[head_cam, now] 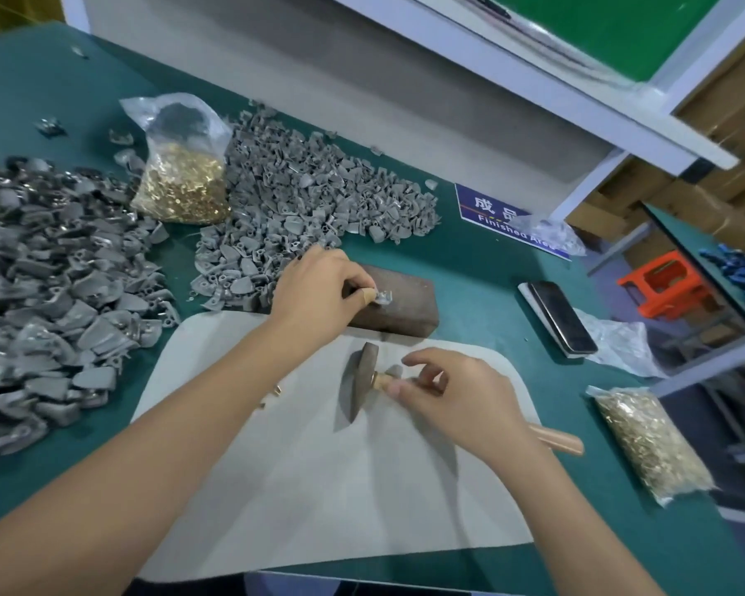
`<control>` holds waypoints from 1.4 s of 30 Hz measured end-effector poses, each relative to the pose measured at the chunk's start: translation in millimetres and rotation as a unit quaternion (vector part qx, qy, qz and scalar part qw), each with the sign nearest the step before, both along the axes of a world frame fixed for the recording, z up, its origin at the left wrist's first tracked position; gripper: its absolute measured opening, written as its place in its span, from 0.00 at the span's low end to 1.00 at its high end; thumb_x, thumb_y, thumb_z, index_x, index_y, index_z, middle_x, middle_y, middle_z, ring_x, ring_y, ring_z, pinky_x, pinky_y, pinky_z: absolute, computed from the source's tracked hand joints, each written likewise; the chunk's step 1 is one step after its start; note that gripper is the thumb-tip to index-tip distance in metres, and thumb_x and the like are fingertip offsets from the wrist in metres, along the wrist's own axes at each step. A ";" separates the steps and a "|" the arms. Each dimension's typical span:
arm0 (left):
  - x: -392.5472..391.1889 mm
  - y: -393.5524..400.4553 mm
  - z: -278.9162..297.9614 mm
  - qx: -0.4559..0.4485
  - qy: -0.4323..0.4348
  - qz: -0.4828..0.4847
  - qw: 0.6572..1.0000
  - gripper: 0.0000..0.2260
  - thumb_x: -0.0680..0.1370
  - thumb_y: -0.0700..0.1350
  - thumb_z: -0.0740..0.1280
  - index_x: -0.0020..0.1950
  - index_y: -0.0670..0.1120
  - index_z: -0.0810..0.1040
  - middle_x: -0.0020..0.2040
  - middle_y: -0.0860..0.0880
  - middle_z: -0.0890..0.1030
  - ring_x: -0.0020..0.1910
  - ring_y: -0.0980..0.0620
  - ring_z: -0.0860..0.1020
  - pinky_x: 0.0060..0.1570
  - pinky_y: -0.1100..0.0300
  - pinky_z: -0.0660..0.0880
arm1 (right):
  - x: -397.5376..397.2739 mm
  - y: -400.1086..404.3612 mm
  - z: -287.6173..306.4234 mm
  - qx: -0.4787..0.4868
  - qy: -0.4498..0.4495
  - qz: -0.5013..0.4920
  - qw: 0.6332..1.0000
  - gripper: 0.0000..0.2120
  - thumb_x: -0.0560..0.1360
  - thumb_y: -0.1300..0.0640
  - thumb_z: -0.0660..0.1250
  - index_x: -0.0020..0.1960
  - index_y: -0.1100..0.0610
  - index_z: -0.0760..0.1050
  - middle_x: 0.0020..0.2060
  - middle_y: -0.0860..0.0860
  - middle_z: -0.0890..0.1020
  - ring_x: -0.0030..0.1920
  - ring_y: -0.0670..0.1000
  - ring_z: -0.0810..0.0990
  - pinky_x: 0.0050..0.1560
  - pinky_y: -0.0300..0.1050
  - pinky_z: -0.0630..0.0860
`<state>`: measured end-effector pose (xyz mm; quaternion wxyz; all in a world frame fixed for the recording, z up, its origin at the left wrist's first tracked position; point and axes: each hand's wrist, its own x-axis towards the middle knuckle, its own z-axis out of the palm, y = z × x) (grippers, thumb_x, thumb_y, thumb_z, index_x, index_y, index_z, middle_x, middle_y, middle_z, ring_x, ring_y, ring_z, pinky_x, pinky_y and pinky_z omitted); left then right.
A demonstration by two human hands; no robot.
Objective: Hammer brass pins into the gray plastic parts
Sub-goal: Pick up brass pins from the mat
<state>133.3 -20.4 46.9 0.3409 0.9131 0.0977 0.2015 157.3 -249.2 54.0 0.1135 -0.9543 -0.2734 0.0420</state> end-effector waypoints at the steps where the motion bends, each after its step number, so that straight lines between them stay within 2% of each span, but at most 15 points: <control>1: -6.7 1.2 1.4 -0.009 -0.006 0.002 1.000 0.04 0.79 0.54 0.70 0.49 0.58 0.85 0.47 0.56 0.79 0.55 0.51 0.73 0.56 0.50 0.72 | 3.6 7.8 2.8 0.009 -0.019 -0.012 1.000 0.20 0.71 0.25 0.62 0.57 0.33 0.76 0.39 0.32 0.79 0.43 0.37 0.77 0.41 0.35 0.69; 4: -35.7 10.8 4.2 -0.040 -0.048 0.022 0.998 0.03 0.79 0.52 0.71 0.48 0.57 0.85 0.47 0.57 0.80 0.54 0.53 0.73 0.54 0.53 0.72 | 7.8 43.0 10.8 0.145 -0.021 -0.016 0.989 0.16 0.73 0.33 0.67 0.59 0.34 0.75 0.40 0.35 0.82 0.45 0.40 0.81 0.45 0.43 0.76; 6: -58.7 22.4 7.3 -0.056 -0.082 0.043 0.994 0.01 0.78 0.51 0.72 0.48 0.56 0.83 0.47 0.59 0.79 0.54 0.54 0.73 0.54 0.55 0.71 | 2.1 75.2 13.8 0.298 0.046 0.034 0.953 0.14 0.74 0.41 0.71 0.59 0.37 0.77 0.41 0.40 0.84 0.45 0.44 0.84 0.48 0.47 0.80; 8: -82.5 37.0 9.9 -0.059 -0.109 0.069 0.990 0.02 0.78 0.51 0.72 0.48 0.55 0.83 0.47 0.58 0.79 0.54 0.54 0.74 0.55 0.55 0.71 | -6.8 108.4 13.8 0.355 0.072 0.096 0.927 0.13 0.76 0.45 0.71 0.60 0.39 0.78 0.43 0.43 0.84 0.46 0.47 0.85 0.49 0.55 0.83; 10: -106.1 55.2 9.9 -0.039 -0.119 0.104 0.987 0.02 0.77 0.50 0.72 0.48 0.54 0.83 0.47 0.57 0.80 0.54 0.54 0.75 0.56 0.54 0.72 | -16.3 142.4 9.3 0.351 0.073 0.146 0.922 0.11 0.78 0.48 0.69 0.60 0.39 0.78 0.46 0.42 0.84 0.48 0.47 0.84 0.49 0.57 0.83; 11: -117.3 65.4 8.9 -0.024 -0.117 0.125 0.985 0.03 0.77 0.50 0.73 0.49 0.53 0.83 0.48 0.56 0.80 0.53 0.54 0.75 0.57 0.53 0.73 | -20.8 158.8 5.9 0.346 0.068 0.171 0.920 0.09 0.78 0.49 0.68 0.58 0.40 0.80 0.47 0.41 0.84 0.51 0.46 0.83 0.51 0.54 0.83; 14: -149.0 97.9 4.3 0.013 -0.095 0.191 0.977 0.05 0.76 0.49 0.74 0.51 0.51 0.85 0.49 0.54 0.81 0.55 0.50 0.75 0.59 0.48 0.73 | -38.0 206.9 -1.9 0.339 0.038 0.230 0.911 0.07 0.78 0.54 0.71 0.55 0.45 0.84 0.50 0.43 0.82 0.54 0.40 0.79 0.53 0.34 0.76; 15: -158.1 107.4 2.4 0.023 -0.088 0.211 0.973 0.06 0.76 0.49 0.74 0.51 0.51 0.85 0.50 0.53 0.81 0.56 0.48 0.75 0.60 0.46 0.72 | -44.2 220.8 -2.6 0.330 0.037 0.242 0.912 0.07 0.78 0.55 0.72 0.55 0.46 0.85 0.49 0.43 0.82 0.53 0.40 0.79 0.52 0.31 0.73; 20: -195.4 138.6 -6.2 0.072 -0.041 0.289 0.954 0.07 0.75 0.50 0.74 0.51 0.51 0.85 0.55 0.52 0.81 0.62 0.46 0.72 0.60 0.48 0.66 | -68.2 271.0 -5.9 0.299 0.063 0.287 0.908 0.06 0.77 0.55 0.74 0.53 0.47 0.86 0.47 0.40 0.84 0.51 0.40 0.81 0.53 0.39 0.78; 25: -212.4 152.1 -14.5 0.070 0.004 0.314 0.947 0.08 0.76 0.51 0.73 0.53 0.51 0.85 0.54 0.53 0.79 0.62 0.48 0.69 0.60 0.52 0.63 | -80.2 297.1 -15.6 0.278 0.076 0.291 0.912 0.05 0.76 0.52 0.74 0.50 0.43 0.85 0.45 0.38 0.83 0.49 0.39 0.80 0.50 0.45 0.80; 29: -216.0 145.6 -17.6 0.066 -0.001 0.315 0.947 0.10 0.78 0.49 0.71 0.59 0.51 0.82 0.56 0.51 0.79 0.62 0.46 0.71 0.64 0.48 0.68 | -80.7 299.5 -17.0 0.268 0.052 0.310 0.911 0.06 0.77 0.51 0.72 0.54 0.43 0.84 0.45 0.39 0.80 0.48 0.40 0.78 0.47 0.44 0.78; 32: -207.1 134.6 -15.2 0.079 -0.045 0.294 0.951 0.11 0.79 0.49 0.70 0.61 0.50 0.81 0.56 0.51 0.79 0.62 0.46 0.72 0.64 0.48 0.70 | -65.3 277.6 -11.4 0.275 0.059 0.305 0.910 0.07 0.79 0.51 0.71 0.55 0.44 0.84 0.45 0.39 0.81 0.48 0.41 0.79 0.45 0.42 0.75; 35: -183.7 114.3 -13.6 0.067 -0.075 0.212 0.972 0.11 0.80 0.47 0.69 0.61 0.48 0.80 0.57 0.51 0.79 0.60 0.47 0.74 0.62 0.52 0.70 | -40.3 232.1 -5.7 0.248 0.069 0.286 0.923 0.05 0.79 0.53 0.71 0.53 0.45 0.84 0.45 0.40 0.83 0.47 0.45 0.81 0.46 0.52 0.79; 39: -150.6 67.4 -19.6 0.025 -0.026 0.104 0.994 0.10 0.81 0.48 0.67 0.62 0.53 0.79 0.57 0.56 0.78 0.60 0.53 0.73 0.60 0.55 0.70 | -15.0 162.1 -5.5 0.195 0.065 0.249 0.946 0.05 0.78 0.53 0.72 0.50 0.44 0.84 0.43 0.40 0.84 0.41 0.50 0.81 0.44 0.55 0.78; 42: -136.6 48.2 -30.1 -0.001 0.005 0.060 0.998 0.12 0.80 0.40 0.66 0.62 0.51 0.80 0.57 0.56 0.79 0.59 0.51 0.74 0.57 0.53 0.72 | -12.7 123.3 -9.6 0.131 0.049 0.240 0.961 0.06 0.76 0.52 0.74 0.49 0.41 0.84 0.43 0.36 0.82 0.40 0.42 0.78 0.43 0.48 0.77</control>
